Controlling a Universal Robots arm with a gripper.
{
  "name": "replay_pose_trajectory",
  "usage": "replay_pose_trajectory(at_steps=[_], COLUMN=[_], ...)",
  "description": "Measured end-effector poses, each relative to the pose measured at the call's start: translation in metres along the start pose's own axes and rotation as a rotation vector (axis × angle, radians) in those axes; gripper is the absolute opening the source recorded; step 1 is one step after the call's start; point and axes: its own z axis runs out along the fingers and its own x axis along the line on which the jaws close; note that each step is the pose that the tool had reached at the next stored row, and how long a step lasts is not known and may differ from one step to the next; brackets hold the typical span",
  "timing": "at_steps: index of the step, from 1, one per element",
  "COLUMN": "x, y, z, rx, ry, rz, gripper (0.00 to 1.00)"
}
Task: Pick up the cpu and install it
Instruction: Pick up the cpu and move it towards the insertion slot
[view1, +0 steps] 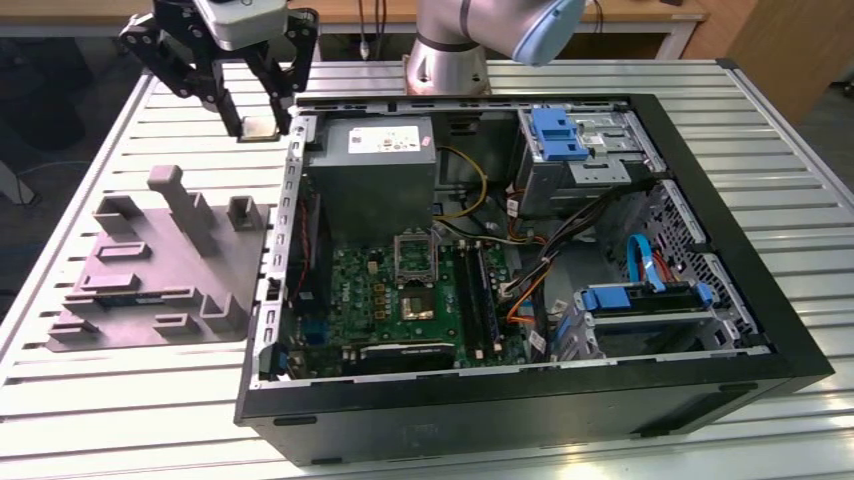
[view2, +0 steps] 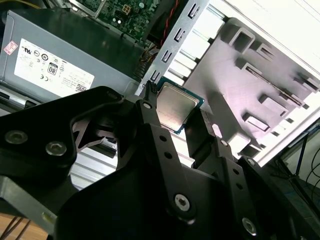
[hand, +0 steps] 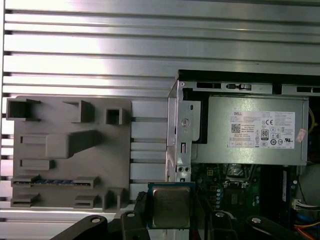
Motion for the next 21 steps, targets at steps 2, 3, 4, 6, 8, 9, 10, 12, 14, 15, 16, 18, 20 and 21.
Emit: replay_pose_trajectory(at_steps=[2, 3, 4, 6, 8, 9, 10, 12, 14, 15, 16, 18, 20, 21], x=[-0.001, -0.0015, -0.002, -0.0031, -0.0041, -0.0046, -0.0051, -0.0061, -0.0072, -0.0077, -0.0082, -0.0092, -0.0102, -0.0107], y=[0.0, 0.0, 0.0, 0.0, 0.0, 0.0, -0.0001, -0.0001, -0.0001, -0.0001, -0.0001, -0.0001, -0.0001, -0.0001], z=[0.0, 0.0, 0.0, 0.0001, 0.0001, 0.0001, 0.0001, 0.0001, 0.0002, 0.0002, 0.0002, 0.0002, 0.0003, 0.0002], rx=[0.0, 0.0, 0.0, -0.0001, 0.0, 0.0, 0.0, 0.0, 0.0, 0.0, 0.0, 0.0, -0.0001, 0.0], ry=[0.0, 0.0, 0.0, 0.0, 0.0, 0.0, 0.0, 0.0, 0.0, 0.0, 0.0, 0.0, 0.0, 0.0001], rz=[0.0, 0.0, 0.0, 0.0, 0.0, 0.0, 0.0, 0.0, 0.0, 0.0, 0.0, 0.0, 0.0, 0.0], gripper=[0.47, 0.47, 0.47, 0.47, 0.47, 0.47, 0.47, 0.47, 0.47, 0.47, 0.47, 0.47, 0.47, 0.47])
